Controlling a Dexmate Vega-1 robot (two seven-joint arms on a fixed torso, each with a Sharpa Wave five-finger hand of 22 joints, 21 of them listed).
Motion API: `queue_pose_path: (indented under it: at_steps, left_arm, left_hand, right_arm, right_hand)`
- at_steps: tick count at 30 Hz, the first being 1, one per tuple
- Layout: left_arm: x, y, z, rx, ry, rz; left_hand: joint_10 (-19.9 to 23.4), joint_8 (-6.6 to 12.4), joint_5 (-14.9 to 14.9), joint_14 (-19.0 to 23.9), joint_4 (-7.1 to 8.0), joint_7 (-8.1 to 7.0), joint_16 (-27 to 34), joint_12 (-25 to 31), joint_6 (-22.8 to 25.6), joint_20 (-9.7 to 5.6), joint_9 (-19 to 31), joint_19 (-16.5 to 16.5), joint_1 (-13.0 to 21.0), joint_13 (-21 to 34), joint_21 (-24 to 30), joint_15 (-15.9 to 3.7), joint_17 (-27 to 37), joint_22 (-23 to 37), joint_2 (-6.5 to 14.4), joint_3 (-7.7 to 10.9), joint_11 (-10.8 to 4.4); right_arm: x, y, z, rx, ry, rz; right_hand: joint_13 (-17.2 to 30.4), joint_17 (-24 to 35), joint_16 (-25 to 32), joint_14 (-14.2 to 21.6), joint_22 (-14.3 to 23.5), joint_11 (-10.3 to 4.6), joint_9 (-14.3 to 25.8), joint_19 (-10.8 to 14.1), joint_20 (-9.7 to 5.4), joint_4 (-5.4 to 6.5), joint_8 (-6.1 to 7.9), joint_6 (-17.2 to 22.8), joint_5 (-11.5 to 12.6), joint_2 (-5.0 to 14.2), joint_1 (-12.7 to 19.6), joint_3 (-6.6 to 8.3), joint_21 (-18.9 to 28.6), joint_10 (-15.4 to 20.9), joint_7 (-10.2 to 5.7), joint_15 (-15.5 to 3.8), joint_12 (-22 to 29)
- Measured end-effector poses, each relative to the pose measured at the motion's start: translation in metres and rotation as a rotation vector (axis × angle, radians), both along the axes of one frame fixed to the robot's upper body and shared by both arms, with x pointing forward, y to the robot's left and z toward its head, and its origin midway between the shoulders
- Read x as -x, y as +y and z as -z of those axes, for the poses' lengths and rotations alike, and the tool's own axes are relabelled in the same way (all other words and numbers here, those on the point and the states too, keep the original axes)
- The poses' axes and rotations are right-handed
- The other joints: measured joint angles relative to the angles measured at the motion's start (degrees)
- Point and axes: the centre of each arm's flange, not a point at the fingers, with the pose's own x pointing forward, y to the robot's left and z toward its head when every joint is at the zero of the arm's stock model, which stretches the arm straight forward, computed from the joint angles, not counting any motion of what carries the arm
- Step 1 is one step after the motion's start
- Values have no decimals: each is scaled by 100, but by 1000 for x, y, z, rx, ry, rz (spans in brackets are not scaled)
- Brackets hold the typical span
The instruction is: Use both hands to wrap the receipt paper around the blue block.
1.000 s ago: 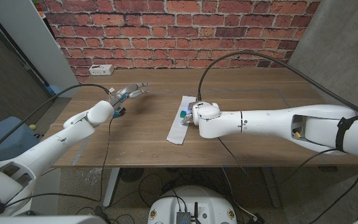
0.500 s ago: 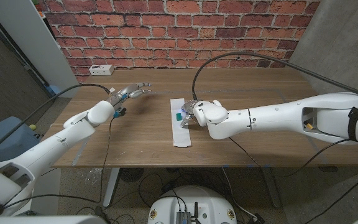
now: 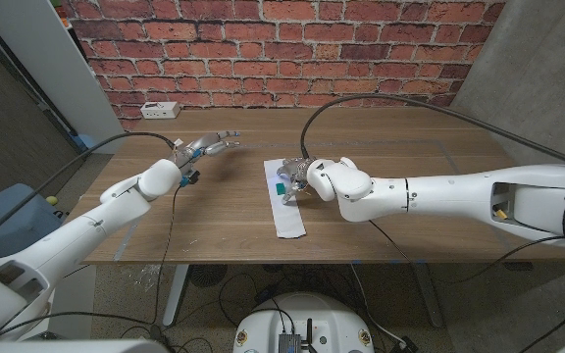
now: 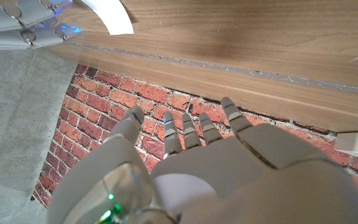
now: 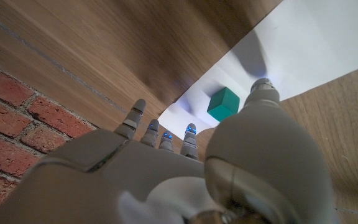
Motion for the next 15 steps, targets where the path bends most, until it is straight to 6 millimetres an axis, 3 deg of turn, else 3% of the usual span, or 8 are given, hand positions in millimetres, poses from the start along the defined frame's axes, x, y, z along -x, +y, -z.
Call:
queue_pose_path:
  at_steps: [7,8,11,15]
  left_arm:
    - [4,-6,-2,-51,-37,-21]
    - [4,-6,-2,-56,-40,-27]
    - [5,-8,-2,-89,-54,-41]
    - [6,-12,0,-147,-67,-63]
  left_hand:
    - [-145,-29,23,-82,-119,-263,-38,-7,-240,25,0,-162,42,6,-106,82,1,0,41,40,-52]
    - [-200,-44,23,-82,-141,-279,-39,-22,-356,34,0,-172,73,6,-121,82,1,-1,73,61,-50]
    - [-300,-89,45,-82,-194,-318,-38,-22,-615,3,0,-203,103,6,-128,82,1,-1,103,68,-48]
    - [-407,-89,44,-158,-227,-313,-38,-50,-797,3,0,-202,167,6,-150,68,1,-1,167,100,-49]
  right_arm:
    - [-2,-12,-3,-115,14,4]
    - [2,-5,-8,-111,-32,-45]
    - [2,-10,-11,-166,-36,-58]
    - [2,-14,-13,-231,-50,-80]
  right_hand:
    - [-16,-50,36,190,0,-51,10,191,42,187,-27,-74,0,-26,-381,-161,0,56,8,21,28]
    - [-25,-52,66,248,1,-44,9,251,61,222,-27,-70,0,-9,-457,-196,0,125,12,17,57]
    - [-27,-74,99,384,1,-26,0,414,64,322,-1,1,22,125,-569,-174,21,274,80,-1,100]
    - [-50,-131,134,571,1,-37,0,597,21,308,62,221,66,468,-440,-9,22,540,26,-46,150]
